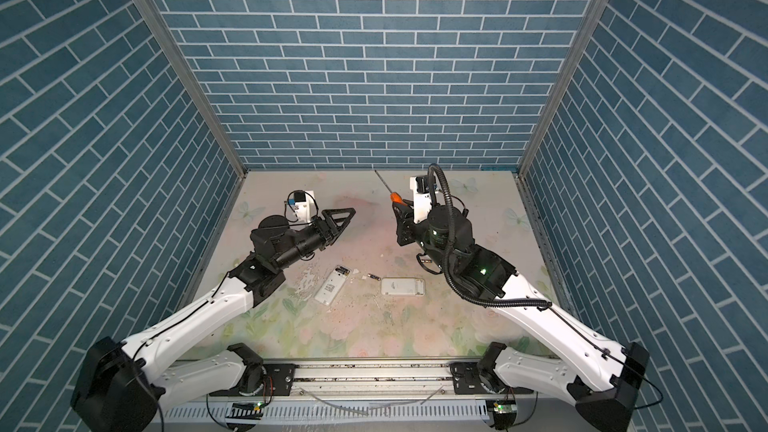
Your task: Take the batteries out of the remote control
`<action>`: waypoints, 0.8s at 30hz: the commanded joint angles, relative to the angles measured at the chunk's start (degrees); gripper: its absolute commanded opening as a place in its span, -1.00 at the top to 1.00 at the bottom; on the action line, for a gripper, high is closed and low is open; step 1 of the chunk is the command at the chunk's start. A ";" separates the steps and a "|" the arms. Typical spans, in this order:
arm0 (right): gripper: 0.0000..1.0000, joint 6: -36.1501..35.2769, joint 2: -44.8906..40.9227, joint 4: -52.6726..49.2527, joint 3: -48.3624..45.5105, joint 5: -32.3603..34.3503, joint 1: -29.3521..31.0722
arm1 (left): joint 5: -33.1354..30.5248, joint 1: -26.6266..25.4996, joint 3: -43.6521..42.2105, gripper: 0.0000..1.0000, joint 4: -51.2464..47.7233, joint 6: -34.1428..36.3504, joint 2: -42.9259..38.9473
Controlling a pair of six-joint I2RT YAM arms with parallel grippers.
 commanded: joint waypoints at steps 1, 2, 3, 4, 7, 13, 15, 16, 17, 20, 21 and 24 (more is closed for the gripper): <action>1.00 1.86 -1.24 -15.09 6.18 1.79 -0.13 | -5.29 0.16 2.08 -0.52 -30.77 18.72 -4.40; 1.00 1.88 -1.09 -17.28 7.27 1.62 -0.20 | -6.92 0.10 2.36 -0.68 -34.93 20.84 -5.29; 1.00 2.19 -0.85 -19.38 8.42 1.16 -0.16 | -8.77 0.14 2.51 -0.80 -39.23 22.72 -5.88; 1.00 2.38 -0.52 -20.79 9.23 0.88 -0.19 | -9.97 0.08 2.65 -0.91 -42.00 23.85 -6.19; 1.00 3.25 0.49 -23.79 10.89 -0.14 -0.20 | -13.36 -0.36 1.72 -0.99 -47.27 25.94 -6.48; 1.00 3.81 1.84 -25.43 11.35 -1.12 -0.21 | -25.15 -7.44 0.64 -0.99 -52.68 28.38 -2.14; 1.00 3.92 2.10 -25.83 11.30 -1.32 -0.18 | -31.01 -11.93 1.14 -0.99 -54.03 28.92 1.38; 1.00 3.97 2.10 -25.96 11.30 -1.31 -0.16 | -31.98 -13.12 1.37 -0.99 -54.21 29.02 3.05; 1.00 4.09 2.05 -26.06 11.16 -1.31 -0.15 | -32.62 -14.05 1.34 -0.99 -53.67 28.96 4.69; 1.00 4.10 1.54 -26.52 11.04 -0.97 -0.19 | -33.20 -14.68 -0.08 -0.95 -50.40 29.02 7.28; 1.00 4.10 1.18 -26.66 10.95 -0.81 -0.20 | -33.97 -14.68 -0.61 -0.92 -49.84 29.11 7.69; 1.00 4.45 -0.20 -26.68 10.07 -0.13 -0.17 | -34.56 -14.68 -2.13 -0.82 -47.21 29.80 8.67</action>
